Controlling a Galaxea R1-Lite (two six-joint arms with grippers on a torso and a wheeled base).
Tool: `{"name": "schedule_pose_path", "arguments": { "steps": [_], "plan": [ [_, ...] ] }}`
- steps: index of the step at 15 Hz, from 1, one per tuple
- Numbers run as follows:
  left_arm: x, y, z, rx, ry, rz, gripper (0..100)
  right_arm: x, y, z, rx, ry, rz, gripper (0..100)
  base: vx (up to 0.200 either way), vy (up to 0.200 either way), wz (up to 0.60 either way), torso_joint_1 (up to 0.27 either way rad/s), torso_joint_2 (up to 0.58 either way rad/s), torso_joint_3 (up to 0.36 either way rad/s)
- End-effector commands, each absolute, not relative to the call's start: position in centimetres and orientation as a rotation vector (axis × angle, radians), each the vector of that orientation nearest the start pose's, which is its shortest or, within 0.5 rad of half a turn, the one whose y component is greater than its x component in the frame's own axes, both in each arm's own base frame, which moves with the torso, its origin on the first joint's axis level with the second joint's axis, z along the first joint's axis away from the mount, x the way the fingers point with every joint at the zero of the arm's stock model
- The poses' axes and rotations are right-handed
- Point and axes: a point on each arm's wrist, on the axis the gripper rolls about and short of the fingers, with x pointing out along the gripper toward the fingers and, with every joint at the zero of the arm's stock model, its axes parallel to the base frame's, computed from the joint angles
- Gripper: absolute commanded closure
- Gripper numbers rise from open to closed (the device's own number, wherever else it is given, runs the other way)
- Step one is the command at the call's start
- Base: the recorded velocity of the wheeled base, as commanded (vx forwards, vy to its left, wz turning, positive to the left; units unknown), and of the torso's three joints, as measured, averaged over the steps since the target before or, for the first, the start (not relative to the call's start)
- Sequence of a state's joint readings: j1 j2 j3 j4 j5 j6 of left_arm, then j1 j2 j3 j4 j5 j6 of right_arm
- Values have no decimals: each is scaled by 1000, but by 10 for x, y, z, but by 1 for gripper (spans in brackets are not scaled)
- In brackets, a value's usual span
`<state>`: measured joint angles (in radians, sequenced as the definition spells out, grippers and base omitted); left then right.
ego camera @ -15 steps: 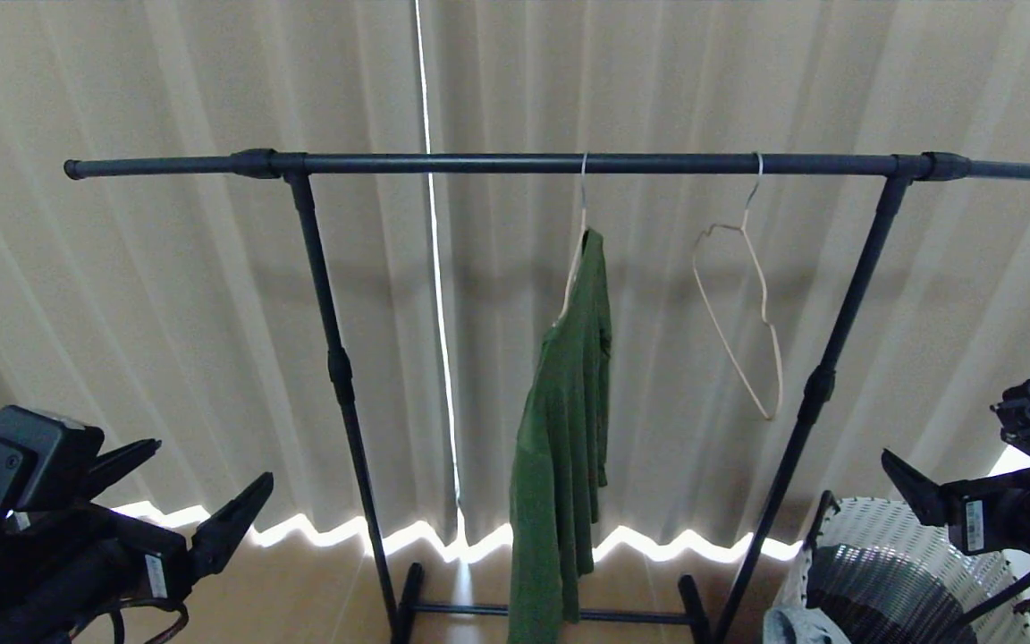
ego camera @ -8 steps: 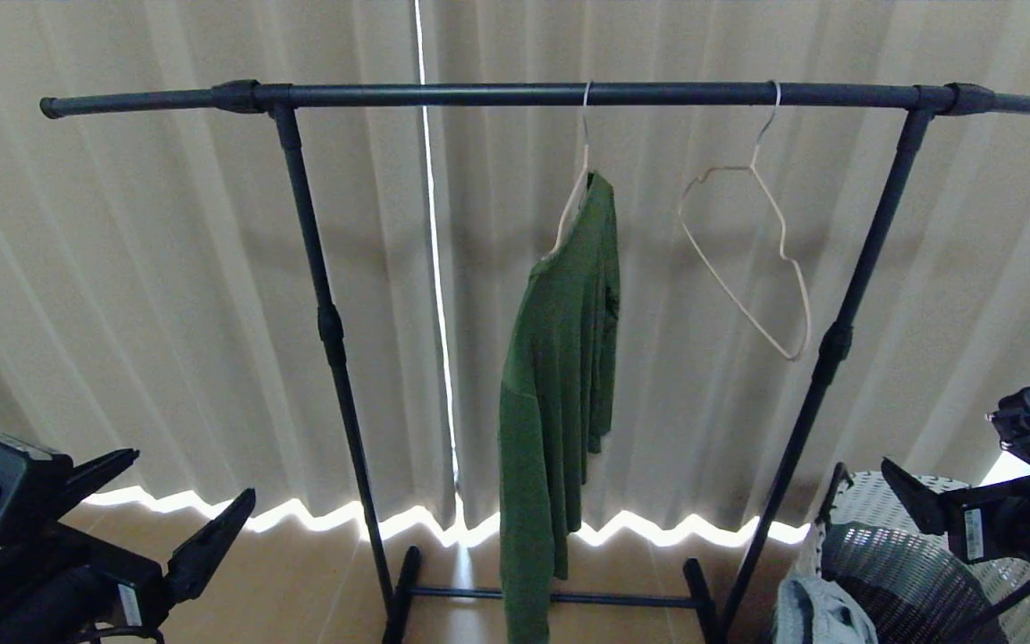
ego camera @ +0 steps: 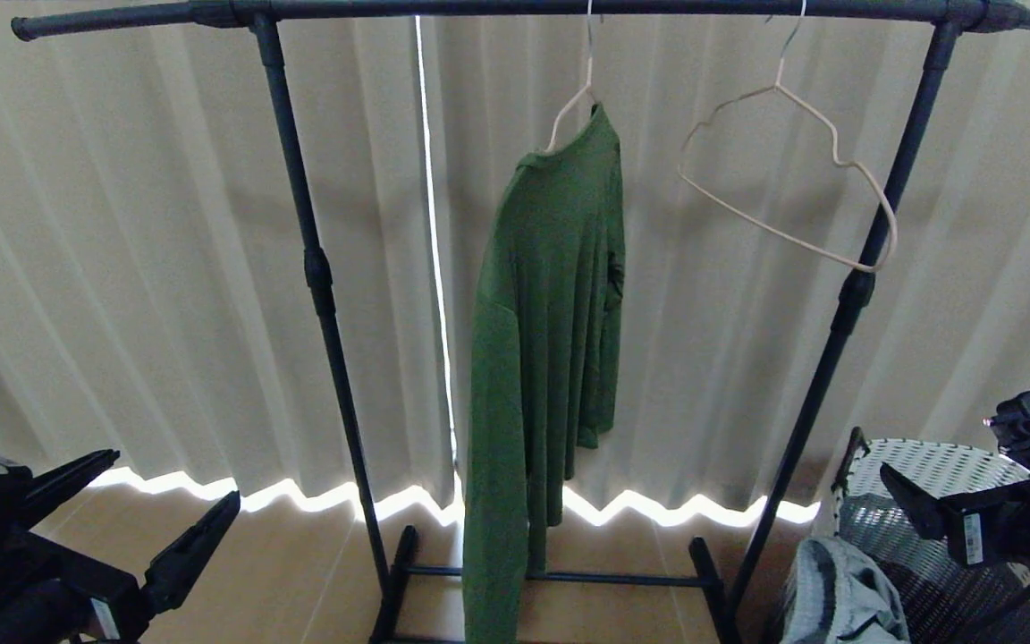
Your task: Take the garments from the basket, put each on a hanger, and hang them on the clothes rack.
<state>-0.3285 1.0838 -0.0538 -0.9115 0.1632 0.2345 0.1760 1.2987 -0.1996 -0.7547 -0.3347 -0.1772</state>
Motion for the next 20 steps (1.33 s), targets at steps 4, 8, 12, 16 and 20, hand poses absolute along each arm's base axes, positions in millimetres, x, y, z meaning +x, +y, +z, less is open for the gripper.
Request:
{"name": "schedule_pose_path", "arguments": {
  "steps": [4, 8, 12, 16, 20],
  "plan": [
    [105, -33, 146, 250, 62, -182, 0, 159, 21, 130, -268, 361, -126, 0, 0, 0, 0, -28, 215, 179],
    [106, -33, 144, 256, 75, -182, 0, 159, 21, 130, -268, 361, -126, 0, 0, 0, 0, 0, 0, 0],
    [106, -33, 144, 257, 72, -180, 0, 159, 21, 130, -269, 364, -126, 0, 0, -150, 0, 4, 5, 5],
    [106, -33, 144, 259, 73, -182, 0, 159, 20, 130, -268, 365, -128, 0, 0, -200, 0, 2, 2, 5],
    [104, -32, 142, 260, 74, -185, 0, 159, 20, 130, -268, 363, -129, 0, 0, -150, 0, -1, 1, 2]
  ]
}}
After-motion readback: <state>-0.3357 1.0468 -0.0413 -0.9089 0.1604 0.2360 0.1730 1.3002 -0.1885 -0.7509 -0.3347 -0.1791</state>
